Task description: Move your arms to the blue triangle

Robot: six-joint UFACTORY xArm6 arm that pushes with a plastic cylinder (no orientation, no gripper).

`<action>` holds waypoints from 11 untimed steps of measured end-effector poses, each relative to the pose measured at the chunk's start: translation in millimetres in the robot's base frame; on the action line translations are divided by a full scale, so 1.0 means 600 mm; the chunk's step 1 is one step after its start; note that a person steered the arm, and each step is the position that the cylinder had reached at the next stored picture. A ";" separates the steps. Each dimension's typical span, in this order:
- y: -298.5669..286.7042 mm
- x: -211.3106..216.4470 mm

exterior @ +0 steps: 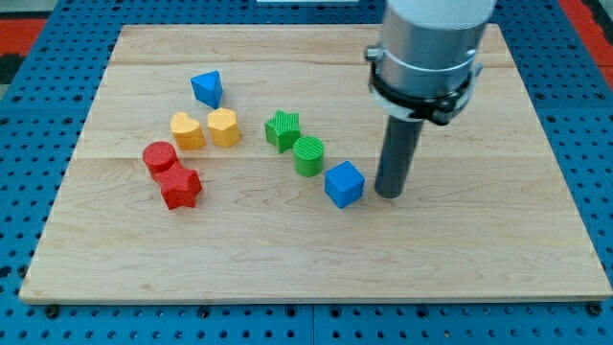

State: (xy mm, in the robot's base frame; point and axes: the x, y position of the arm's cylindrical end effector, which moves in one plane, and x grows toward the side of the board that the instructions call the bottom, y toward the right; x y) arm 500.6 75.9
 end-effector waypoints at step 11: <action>-0.635 -0.263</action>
